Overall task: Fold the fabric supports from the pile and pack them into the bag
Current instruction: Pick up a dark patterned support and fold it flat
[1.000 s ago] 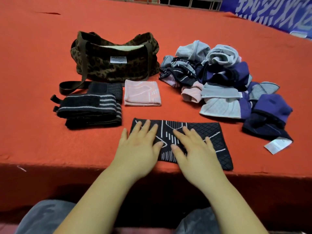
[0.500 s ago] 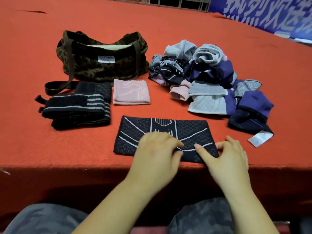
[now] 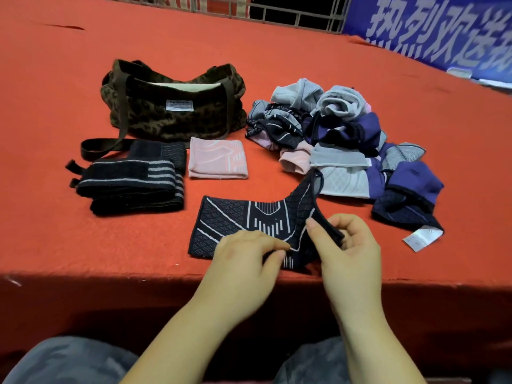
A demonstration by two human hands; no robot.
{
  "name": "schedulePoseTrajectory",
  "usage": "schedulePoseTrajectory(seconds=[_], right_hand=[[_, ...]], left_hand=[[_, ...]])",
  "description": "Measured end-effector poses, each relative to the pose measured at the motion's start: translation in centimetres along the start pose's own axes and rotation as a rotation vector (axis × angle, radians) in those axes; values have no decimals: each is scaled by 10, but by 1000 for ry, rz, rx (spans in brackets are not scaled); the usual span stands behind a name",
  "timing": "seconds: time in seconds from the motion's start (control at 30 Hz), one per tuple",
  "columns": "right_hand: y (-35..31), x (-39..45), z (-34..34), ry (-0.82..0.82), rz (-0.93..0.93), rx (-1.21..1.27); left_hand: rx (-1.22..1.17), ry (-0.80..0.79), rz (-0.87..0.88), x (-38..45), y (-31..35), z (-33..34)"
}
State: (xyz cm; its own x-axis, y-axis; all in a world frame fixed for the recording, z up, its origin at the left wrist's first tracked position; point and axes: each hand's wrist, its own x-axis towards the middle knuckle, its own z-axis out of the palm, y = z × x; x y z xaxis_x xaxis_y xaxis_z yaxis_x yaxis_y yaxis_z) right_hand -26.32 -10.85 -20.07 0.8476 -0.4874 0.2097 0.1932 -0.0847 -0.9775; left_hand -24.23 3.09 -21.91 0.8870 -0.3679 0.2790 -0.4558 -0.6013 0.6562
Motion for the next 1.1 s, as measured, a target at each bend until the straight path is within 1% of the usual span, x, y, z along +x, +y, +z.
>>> schedulePoseTrajectory(seconds=[0.1,0.17,0.27,0.37,0.5,0.6,0.67,0.73,0.8,0.9,0.93,1.0,1.03,1.07,1.1], right_hand=[[-4,-7,26,-54,-44,-8],[-4,-16,48,-146,-96,-105],[2,-30,79,-282,-152,-248],[11,-39,97,-368,-182,-365],[20,-43,101,-410,-263,-522],[25,-49,101,-411,-403,-656],[29,-53,99,-421,-457,-768],[29,-56,95,-432,-479,-839],[28,-58,89,-439,-489,-842],[19,-48,79,-447,-413,-816],[16,-42,76,-468,-371,-839],[12,-27,70,-543,-288,-955],[12,-20,67,-564,-256,-1021],[11,-13,65,-579,-216,-1075],[10,-8,64,-593,-170,-1108]], left_hand=[[-267,142,-202,-6,-10,-20],[-345,204,-274,-9,-17,-34],[-277,242,-296,-12,-32,-49],[-240,294,-422,-18,-52,-57],[-194,279,-515,-22,-56,-65],[-64,233,-560,-17,-50,-70],[-30,188,-586,-12,-48,-72],[-7,155,-588,-8,-49,-72],[40,147,-591,-7,-50,-70],[151,157,-548,-7,-49,-69],[195,150,-505,-8,-50,-65],[276,179,-345,-7,-48,-62],[319,163,-265,-5,-47,-60],[365,105,-221,-2,-45,-59],[390,24,-223,0,-43,-59]])
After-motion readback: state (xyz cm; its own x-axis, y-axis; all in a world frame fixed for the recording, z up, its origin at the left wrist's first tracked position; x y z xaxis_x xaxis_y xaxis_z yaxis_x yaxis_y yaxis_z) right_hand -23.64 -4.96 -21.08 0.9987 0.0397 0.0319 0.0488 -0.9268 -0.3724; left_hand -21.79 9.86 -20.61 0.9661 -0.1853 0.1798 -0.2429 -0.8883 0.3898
